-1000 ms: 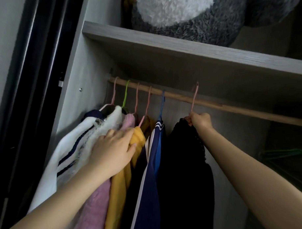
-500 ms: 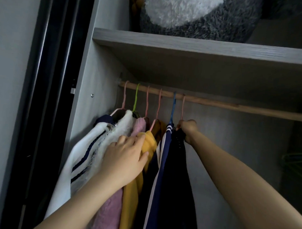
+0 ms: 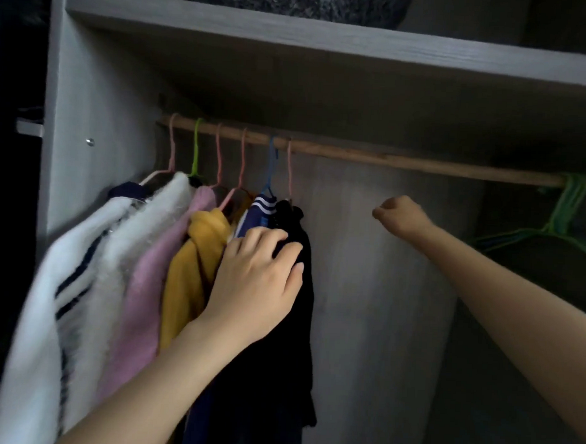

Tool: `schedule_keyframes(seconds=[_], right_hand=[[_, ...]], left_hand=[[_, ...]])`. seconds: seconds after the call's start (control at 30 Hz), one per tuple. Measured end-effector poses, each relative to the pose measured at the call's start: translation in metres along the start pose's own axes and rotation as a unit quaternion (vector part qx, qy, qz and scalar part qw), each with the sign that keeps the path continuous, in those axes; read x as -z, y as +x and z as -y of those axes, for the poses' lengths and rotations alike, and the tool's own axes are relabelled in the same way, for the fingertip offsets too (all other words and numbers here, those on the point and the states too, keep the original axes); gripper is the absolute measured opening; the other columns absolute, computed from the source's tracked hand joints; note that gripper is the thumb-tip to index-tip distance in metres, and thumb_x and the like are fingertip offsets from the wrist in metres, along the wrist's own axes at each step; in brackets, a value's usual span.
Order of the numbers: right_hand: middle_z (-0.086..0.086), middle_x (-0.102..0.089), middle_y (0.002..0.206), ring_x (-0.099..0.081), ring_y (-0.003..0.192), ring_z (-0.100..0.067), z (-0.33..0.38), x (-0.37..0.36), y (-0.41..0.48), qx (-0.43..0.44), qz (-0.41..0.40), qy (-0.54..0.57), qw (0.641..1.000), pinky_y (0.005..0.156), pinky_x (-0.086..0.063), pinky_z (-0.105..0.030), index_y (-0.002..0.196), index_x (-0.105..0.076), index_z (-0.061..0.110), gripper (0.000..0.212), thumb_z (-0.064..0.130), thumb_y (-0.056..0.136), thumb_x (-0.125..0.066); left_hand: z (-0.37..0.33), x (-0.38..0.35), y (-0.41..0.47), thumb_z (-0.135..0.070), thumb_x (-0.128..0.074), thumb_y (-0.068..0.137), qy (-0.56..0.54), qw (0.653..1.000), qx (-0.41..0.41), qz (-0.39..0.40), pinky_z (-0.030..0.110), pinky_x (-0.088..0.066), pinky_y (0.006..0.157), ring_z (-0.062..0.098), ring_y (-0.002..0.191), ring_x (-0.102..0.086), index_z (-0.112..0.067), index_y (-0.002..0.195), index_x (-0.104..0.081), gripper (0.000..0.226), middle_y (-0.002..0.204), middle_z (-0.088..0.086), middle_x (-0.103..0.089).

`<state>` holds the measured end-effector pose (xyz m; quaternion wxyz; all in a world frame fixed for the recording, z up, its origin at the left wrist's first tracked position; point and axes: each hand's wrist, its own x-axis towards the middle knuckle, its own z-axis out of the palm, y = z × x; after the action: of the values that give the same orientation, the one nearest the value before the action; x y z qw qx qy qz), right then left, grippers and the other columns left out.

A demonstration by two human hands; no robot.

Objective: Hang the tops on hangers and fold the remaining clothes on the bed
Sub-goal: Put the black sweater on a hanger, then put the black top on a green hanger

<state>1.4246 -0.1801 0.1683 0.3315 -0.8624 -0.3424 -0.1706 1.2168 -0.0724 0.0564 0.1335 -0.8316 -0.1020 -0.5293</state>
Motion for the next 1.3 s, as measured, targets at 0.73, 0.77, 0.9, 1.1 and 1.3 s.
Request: schedule_keyframes(seconds=[0.73,0.77,0.9,1.1,1.3], right_hand=[[-0.014,-0.064,0.115,-0.06,0.107,-0.032,-0.189,0.133,-0.135,-0.117,-0.047,-0.505,0.854,0.073,-0.042,-0.031,0.116,-0.057,0.009,0.034,0.034,0.098,-0.044],[-0.013,-0.064,0.116,-0.06,0.108,-0.031,-0.192,0.131,-0.135,-0.122,-0.044,-0.51,0.85,0.075,-0.044,-0.031,0.122,-0.053,0.01,0.03,0.026,0.097,-0.044],[-0.014,-0.062,0.118,-0.059,0.108,-0.032,-0.206,0.128,-0.13,-0.141,-0.063,-0.489,0.859,0.072,-0.039,-0.03,0.136,-0.035,0.013,0.042,0.004,0.094,-0.035],[-0.015,-0.058,0.126,-0.057,0.114,-0.032,-0.215,0.13,-0.128,-0.152,-0.069,-0.495,0.853,0.082,-0.042,-0.03,0.13,-0.047,0.007,0.038,0.004,0.097,-0.027],[-0.016,-0.052,0.128,-0.056,0.114,-0.031,-0.219,0.117,-0.125,-0.133,-0.06,-0.495,0.857,0.086,-0.044,-0.031,0.137,-0.032,0.009,0.04,0.002,0.098,-0.025]], left_hand=[[-0.158,-0.108,-0.016,-0.046,-0.02,0.078,-0.169,0.964,0.007,0.207,0.041,-0.046,0.07,0.034,0.085,-0.061,-0.01,0.082,-0.071,0.063,0.087,0.01,-0.067],[-0.159,-0.106,-0.019,-0.048,-0.017,0.077,-0.175,0.964,0.012,0.2,0.041,-0.045,0.072,0.034,0.088,-0.06,-0.01,0.085,-0.071,0.067,0.09,0.009,-0.067],[-0.152,-0.104,-0.032,-0.054,0.005,0.065,-0.169,0.964,0.048,0.2,0.036,-0.037,0.088,0.026,0.112,-0.049,-0.017,0.112,-0.065,0.093,0.116,0.003,-0.059],[-0.151,-0.102,-0.051,-0.053,0.0,0.068,-0.169,0.963,0.076,0.197,0.037,-0.039,0.081,0.029,0.103,-0.053,-0.015,0.104,-0.068,0.085,0.107,0.006,-0.063],[-0.155,-0.1,-0.065,-0.035,-0.033,0.079,-0.139,0.974,0.077,0.162,0.033,-0.046,0.05,0.027,0.059,-0.061,-0.015,0.064,-0.066,0.041,0.065,0.001,-0.063]])
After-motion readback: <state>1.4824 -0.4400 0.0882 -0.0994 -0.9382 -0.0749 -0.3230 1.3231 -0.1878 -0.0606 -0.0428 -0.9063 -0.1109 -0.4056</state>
